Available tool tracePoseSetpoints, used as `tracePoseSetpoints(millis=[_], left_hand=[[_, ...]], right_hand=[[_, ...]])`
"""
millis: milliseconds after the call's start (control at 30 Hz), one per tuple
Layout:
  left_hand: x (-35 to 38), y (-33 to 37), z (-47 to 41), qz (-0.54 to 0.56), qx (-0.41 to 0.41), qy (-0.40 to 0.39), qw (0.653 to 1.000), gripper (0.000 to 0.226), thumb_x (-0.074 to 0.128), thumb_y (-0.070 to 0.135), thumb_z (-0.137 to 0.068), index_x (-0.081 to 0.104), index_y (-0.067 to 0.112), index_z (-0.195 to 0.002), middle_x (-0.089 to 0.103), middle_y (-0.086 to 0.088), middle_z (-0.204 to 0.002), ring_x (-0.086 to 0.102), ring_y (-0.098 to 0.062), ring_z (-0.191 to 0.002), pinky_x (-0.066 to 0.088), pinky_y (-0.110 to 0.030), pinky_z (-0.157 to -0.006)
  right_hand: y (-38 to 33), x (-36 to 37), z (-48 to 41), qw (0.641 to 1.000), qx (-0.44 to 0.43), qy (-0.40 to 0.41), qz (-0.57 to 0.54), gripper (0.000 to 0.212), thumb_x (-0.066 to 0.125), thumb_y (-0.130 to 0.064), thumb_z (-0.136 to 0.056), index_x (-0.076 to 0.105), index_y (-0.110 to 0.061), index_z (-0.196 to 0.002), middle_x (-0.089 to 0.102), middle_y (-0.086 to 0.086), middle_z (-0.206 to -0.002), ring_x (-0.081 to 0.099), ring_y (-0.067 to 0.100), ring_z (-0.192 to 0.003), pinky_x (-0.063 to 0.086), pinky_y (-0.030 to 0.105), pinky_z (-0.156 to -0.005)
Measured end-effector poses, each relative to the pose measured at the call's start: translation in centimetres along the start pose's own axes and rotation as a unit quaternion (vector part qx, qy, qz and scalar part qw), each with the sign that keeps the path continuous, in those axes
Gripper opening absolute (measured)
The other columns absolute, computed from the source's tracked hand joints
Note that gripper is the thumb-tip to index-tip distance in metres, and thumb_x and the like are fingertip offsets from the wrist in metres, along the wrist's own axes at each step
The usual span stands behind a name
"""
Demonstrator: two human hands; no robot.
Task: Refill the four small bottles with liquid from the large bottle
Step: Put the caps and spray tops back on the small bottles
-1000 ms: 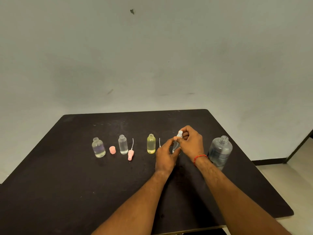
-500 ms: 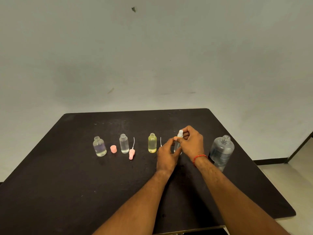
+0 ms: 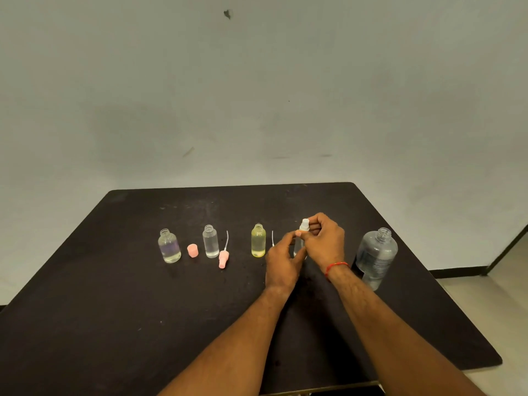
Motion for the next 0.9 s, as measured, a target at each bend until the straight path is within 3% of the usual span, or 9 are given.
tracePoseSetpoints(millis=[167, 267, 333, 433, 533, 700, 767, 900], left_hand=[[-0.1, 0.1, 0.1, 0.015, -0.005, -0.002, 1.000, 0.026, 0.069, 0.028, -0.095, 0.066, 0.029, -0.121, 0.072, 0.013, -0.101, 0.068, -0.002, -0.092, 0.060, -0.030, -0.082], [-0.2, 0.1, -0.1, 0.014, -0.005, 0.007, 1.000, 0.022, 0.070, 0.032, -0.094, 0.067, 0.028, -0.115, 0.072, 0.012, -0.096, 0.070, -0.008, -0.085, 0.060, -0.035, -0.076], [-0.1, -0.1, -0.2, 0.009, -0.006, 0.009, 1.000, 0.021, 0.072, 0.032, -0.092, 0.067, 0.028, -0.113, 0.072, 0.012, -0.094, 0.070, -0.010, -0.081, 0.060, -0.037, -0.073], [-0.1, 0.0, -0.1, 0.009, -0.004, 0.006, 1.000, 0.022, 0.072, 0.031, -0.092, 0.067, 0.029, -0.113, 0.072, 0.012, -0.094, 0.070, -0.010, -0.080, 0.060, -0.038, -0.073], [-0.1, 0.1, 0.0, 0.017, -0.013, 0.006, 1.000, 0.020, 0.071, 0.029, -0.093, 0.067, 0.033, -0.112, 0.073, 0.012, -0.094, 0.070, -0.010, -0.081, 0.060, -0.038, -0.074], [-0.2, 0.5, 0.0, 0.026, -0.002, 0.016, 1.000, 0.026, 0.069, 0.024, -0.096, 0.066, 0.038, -0.117, 0.073, 0.013, -0.093, 0.065, -0.002, -0.073, 0.055, -0.021, -0.068], [-0.2, 0.6, 0.1, 0.018, 0.001, 0.013, 1.000, 0.028, 0.069, 0.023, -0.096, 0.066, 0.037, -0.120, 0.071, 0.016, -0.097, 0.067, -0.001, -0.083, 0.055, -0.018, -0.076], [-0.3, 0.3, -0.1, -0.034, -0.012, 0.027, 0.999, 0.036, 0.072, 0.020, -0.094, 0.065, 0.023, -0.129, 0.062, 0.025, -0.111, 0.054, 0.024, -0.098, 0.043, -0.002, -0.088]], right_hand=[[0.0, 0.3, 0.1, 1.000, 0.003, 0.003, -0.001, 0.023, 0.079, -0.006, -0.078, 0.068, -0.019, -0.093, 0.066, -0.004, -0.087, 0.061, 0.005, -0.079, 0.046, 0.009, -0.065], [0.0, 0.1, -0.5, 0.999, -0.008, -0.052, 0.000, 0.032, 0.075, -0.001, -0.080, 0.071, -0.021, -0.104, 0.068, -0.007, -0.094, 0.063, 0.003, -0.086, 0.046, 0.006, -0.071], [0.0, -0.1, -0.6, 0.998, -0.014, -0.062, 0.007, 0.031, 0.075, 0.001, -0.080, 0.073, -0.019, -0.103, 0.069, -0.007, -0.094, 0.064, 0.002, -0.086, 0.050, 0.011, -0.076], [0.0, 0.0, -0.4, 0.999, -0.023, -0.038, 0.019, 0.028, 0.077, 0.000, -0.077, 0.074, -0.017, -0.099, 0.070, -0.005, -0.089, 0.065, 0.004, -0.084, 0.054, 0.016, -0.077], [0.0, 0.3, -0.2, 0.999, -0.027, -0.010, 0.023, 0.025, 0.078, -0.004, -0.077, 0.073, -0.018, -0.098, 0.069, -0.006, -0.086, 0.064, 0.002, -0.080, 0.049, 0.008, -0.069], [0.3, 0.6, -0.3, 1.000, -0.018, 0.009, -0.010, 0.027, 0.079, -0.005, -0.077, 0.073, -0.016, -0.101, 0.071, -0.004, -0.088, 0.066, 0.004, -0.081, 0.053, 0.014, -0.074], [0.4, 0.6, -0.7, 1.000, -0.008, 0.012, -0.012, 0.026, 0.078, -0.005, -0.078, 0.073, -0.015, -0.102, 0.070, -0.005, -0.089, 0.066, 0.005, -0.082, 0.055, 0.017, -0.077], [0.8, 0.7, -1.7, 1.000, 0.001, 0.015, 0.001, 0.023, 0.078, -0.008, -0.079, 0.073, -0.015, -0.101, 0.070, -0.003, -0.089, 0.066, 0.007, -0.083, 0.053, 0.016, -0.074]])
Point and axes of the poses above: each hand's wrist, its own z-axis away from the middle knuckle, its own x-axis out of the palm, y = z × x, the point moved 2 cm from there along -z, towards the middle knuckle
